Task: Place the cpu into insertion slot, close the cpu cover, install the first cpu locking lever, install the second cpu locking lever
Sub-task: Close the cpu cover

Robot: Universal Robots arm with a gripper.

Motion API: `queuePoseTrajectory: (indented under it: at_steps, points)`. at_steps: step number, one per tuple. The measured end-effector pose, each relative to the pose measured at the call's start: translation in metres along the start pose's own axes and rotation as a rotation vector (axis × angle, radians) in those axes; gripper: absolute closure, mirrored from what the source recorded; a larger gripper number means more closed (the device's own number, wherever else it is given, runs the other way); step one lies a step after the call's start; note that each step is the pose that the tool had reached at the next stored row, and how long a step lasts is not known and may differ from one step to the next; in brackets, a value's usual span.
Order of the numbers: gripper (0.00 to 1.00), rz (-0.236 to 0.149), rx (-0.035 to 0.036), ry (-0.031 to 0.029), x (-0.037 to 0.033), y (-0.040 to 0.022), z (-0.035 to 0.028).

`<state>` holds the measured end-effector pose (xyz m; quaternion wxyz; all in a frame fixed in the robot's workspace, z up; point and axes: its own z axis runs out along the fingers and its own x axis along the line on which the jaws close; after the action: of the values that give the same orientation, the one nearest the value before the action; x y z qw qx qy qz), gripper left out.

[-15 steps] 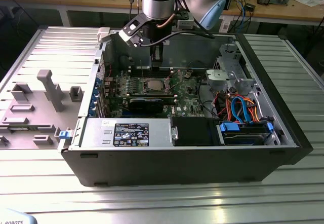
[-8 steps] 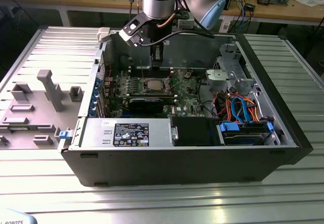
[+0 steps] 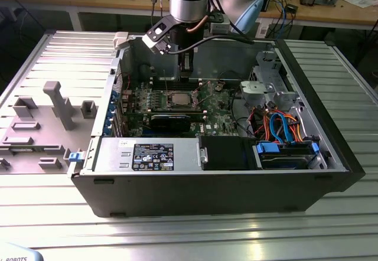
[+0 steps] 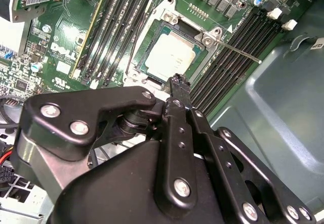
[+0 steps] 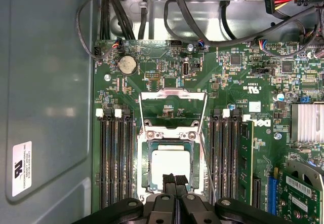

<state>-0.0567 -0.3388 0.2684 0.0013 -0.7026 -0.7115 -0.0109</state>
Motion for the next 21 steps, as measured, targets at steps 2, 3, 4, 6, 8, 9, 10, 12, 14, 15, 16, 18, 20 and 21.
queuePoseTrajectory:
  at_steps: [2, 3, 4, 6, 8, 9, 10, 12, 14, 15, 16, 18, 20, 21]
  points:
    - [0.89, 0.000, 0.0000, 0.0000, 0.0000, 0.0000, 0.0000]
    - [0.89, 0.000, 0.0000, 0.0000, 0.0000, 0.0000, 0.0000]
    - [0.89, 0.000, 0.0000, 0.0000, 0.0000, 0.0000, 0.0000]
    - [0.89, 0.000, 0.0000, 0.0000, 0.0000, 0.0001, 0.0000]
    - [0.89, 0.000, 0.0000, 0.0000, 0.0000, 0.0008, 0.0000]
    - [0.89, 0.000, 0.0000, 0.0000, 0.0000, 0.0011, 0.0000]
    - [0.89, 0.000, 0.0000, 0.0000, 0.0000, 0.0014, 0.0000]
    - [0.89, 0.000, 0.0000, 0.0000, 0.0000, 0.0030, 0.0000]
    - [0.89, 0.000, 0.0000, 0.0000, 0.0000, 0.0033, 0.0000]
    - [0.89, 0.000, 0.0001, 0.0000, 0.0000, 0.0039, 0.0001]
    - [0.89, 0.000, 0.0000, 0.0000, 0.0001, 0.0046, 0.0001]
    - [0.89, 0.000, 0.0000, 0.0000, 0.0003, 0.0057, 0.0001]
    - [0.89, 0.000, 0.0000, 0.0000, 0.0003, 0.0067, 0.0001]
    - [0.89, 0.000, 0.0000, -0.0001, 0.0003, 0.0072, 0.0004]
